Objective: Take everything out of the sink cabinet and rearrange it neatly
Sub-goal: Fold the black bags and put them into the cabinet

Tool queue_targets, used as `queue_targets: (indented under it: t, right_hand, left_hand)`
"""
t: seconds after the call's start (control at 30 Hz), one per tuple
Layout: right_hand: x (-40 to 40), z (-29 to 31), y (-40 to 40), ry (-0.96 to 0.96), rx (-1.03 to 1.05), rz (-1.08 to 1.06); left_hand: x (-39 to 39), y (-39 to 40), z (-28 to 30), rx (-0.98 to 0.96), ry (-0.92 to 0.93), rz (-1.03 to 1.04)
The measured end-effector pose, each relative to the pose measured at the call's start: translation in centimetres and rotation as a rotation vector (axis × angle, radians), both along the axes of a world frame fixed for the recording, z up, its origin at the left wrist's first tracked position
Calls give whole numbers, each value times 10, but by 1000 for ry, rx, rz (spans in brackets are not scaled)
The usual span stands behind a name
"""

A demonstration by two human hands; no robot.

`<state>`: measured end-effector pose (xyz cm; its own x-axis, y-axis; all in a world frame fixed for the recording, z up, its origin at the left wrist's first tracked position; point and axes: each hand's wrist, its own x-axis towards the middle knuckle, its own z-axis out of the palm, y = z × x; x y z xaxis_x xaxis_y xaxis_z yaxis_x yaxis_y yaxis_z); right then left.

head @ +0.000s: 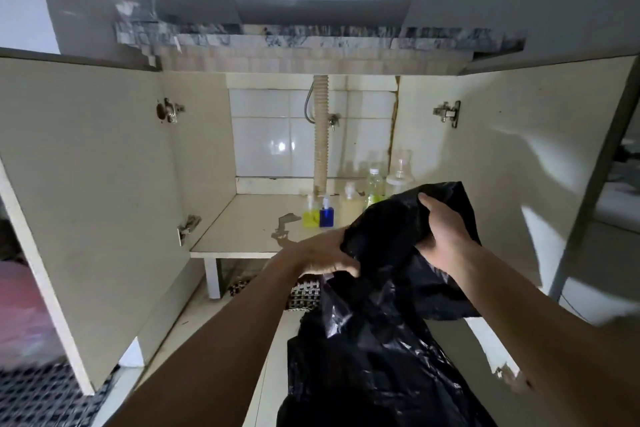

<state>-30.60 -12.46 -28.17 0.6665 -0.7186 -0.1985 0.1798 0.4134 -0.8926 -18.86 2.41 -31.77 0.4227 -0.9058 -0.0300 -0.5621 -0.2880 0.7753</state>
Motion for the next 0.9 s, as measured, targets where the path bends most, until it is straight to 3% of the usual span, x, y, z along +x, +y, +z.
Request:
queue_targets:
  t: [0.3, 0.5, 0.57, 0.7, 0.9]
  right_hand:
    - [5, 2, -5, -234, 166, -69]
    - [6, 3, -11, -309, 224, -82]
    - [8, 3, -10, -316, 223, -74]
    - [9, 8, -3, -392, 248, -19]
    - [0, 10, -12, -488, 246, 47]
  left_hand:
    - [0, -1, -36, 331, 32, -164]
    - [-10, -11, -40, 386, 20, -143]
    - [-13, -16, -42, 303, -38, -38]
    - [-4, -28, -51, 59, 90, 224]
    - [17, -18, -28, -166, -188, 551]
